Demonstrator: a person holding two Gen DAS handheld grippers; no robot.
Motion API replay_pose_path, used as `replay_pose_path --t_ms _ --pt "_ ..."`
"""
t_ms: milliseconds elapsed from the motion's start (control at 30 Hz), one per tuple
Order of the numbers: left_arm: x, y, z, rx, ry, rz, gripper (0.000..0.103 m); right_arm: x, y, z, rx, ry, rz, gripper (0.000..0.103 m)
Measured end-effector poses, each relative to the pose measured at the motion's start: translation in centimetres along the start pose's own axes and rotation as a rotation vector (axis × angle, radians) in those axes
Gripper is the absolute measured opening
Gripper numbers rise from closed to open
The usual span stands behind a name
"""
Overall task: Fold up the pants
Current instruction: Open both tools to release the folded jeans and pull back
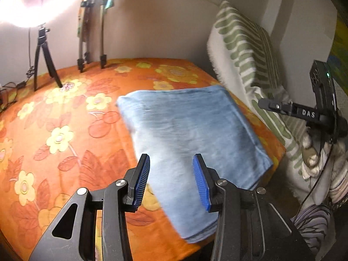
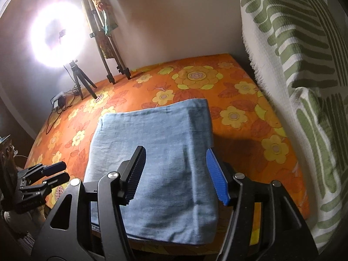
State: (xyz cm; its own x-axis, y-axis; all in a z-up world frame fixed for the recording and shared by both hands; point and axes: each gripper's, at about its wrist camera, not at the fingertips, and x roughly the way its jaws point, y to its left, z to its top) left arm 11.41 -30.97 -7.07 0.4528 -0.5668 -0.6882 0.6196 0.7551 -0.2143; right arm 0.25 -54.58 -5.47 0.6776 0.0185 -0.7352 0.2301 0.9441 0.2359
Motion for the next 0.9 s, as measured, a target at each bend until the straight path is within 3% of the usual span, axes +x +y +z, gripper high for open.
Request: replay_pose_path --t_ms 200,333,433,467,533,900 --pt "2.3 2.5 0.5 -0.102 0.056 -0.021 0.040 3.6 1.2 0.0 -0.023 0.023 0.039 0.061" --pt "4.2 3.7 0.4 -0.158 0.084 -0.026 0.040 6.3 0.5 0.5 -0.038 0.056 -0.064 0.062" --pt "5.7 4.6 0.5 -0.192 0.105 -0.032 0.040 7.1 -0.6 1.2 -0.065 0.046 -0.134 0.075" --pt "6.0 4.9 0.6 -0.202 0.108 -0.034 0.040 7.4 -1.2 1.4 -0.048 0.050 -0.136 0.075" --pt "6.6 5.4 0.8 -0.221 0.105 -0.029 0.050 8.1 -2.5 1.8 -0.005 0.072 -0.110 0.075" --pt "8.3 5.9 2.2 -0.220 0.108 -0.029 0.050 12.1 -4.9 2.8 0.068 0.156 -0.009 0.076"
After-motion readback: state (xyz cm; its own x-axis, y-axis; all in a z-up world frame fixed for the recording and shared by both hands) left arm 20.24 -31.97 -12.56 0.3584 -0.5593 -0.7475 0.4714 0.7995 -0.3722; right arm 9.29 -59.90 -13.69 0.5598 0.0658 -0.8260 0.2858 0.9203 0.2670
